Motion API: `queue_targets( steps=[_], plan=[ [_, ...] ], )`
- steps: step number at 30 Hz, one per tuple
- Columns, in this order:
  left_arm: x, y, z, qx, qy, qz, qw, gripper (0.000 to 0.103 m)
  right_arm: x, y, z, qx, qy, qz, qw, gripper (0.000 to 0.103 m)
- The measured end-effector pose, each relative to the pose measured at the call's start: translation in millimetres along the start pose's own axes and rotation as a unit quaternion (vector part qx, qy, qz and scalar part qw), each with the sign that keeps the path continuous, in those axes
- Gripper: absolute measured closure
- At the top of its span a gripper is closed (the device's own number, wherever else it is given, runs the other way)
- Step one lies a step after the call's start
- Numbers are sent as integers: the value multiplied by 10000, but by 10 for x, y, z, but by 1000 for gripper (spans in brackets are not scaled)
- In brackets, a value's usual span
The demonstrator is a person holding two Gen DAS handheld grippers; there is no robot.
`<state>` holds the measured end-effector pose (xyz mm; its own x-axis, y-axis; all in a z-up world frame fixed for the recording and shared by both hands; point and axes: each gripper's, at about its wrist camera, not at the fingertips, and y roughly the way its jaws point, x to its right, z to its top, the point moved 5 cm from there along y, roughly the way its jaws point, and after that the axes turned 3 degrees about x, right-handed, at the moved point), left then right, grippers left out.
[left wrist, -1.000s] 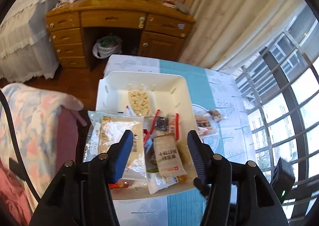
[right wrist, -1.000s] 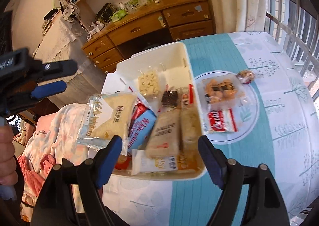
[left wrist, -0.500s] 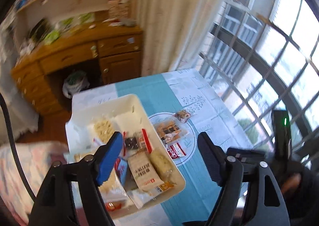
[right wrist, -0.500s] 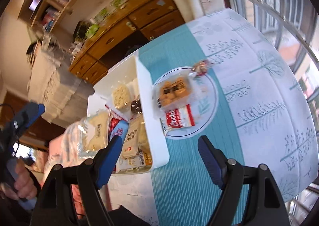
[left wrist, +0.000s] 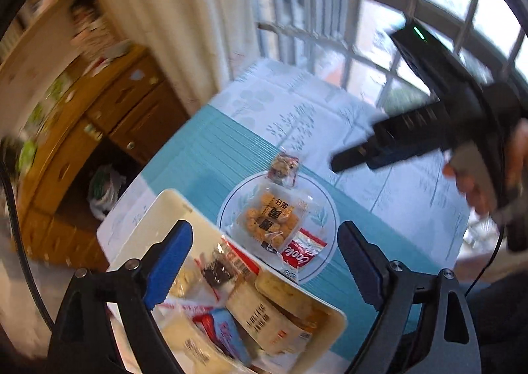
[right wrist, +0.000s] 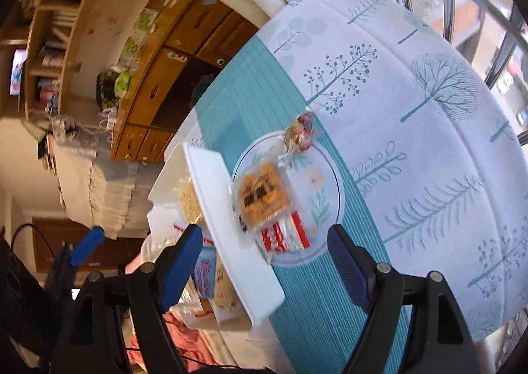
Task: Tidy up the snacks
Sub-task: 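Withdraw both tools from the tray toward the white plate of snacks, then close the left tool on the orange snack bag while the right grasps the red candy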
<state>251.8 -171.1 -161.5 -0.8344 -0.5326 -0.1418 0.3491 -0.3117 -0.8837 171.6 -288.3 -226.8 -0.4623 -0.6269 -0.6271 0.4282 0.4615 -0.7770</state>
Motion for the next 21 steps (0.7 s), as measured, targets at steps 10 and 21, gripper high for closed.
queue_targets(
  steps=[10, 21],
  plan=[
    [291, 1018, -68, -753, 1132, -281, 9903, 14, 270, 522, 463, -369, 684, 132, 9969, 25],
    [387, 1757, -75, -1187, 1588, -349, 9795, 14, 478, 1015, 716, -816, 926, 62, 9923, 36]
  ],
)
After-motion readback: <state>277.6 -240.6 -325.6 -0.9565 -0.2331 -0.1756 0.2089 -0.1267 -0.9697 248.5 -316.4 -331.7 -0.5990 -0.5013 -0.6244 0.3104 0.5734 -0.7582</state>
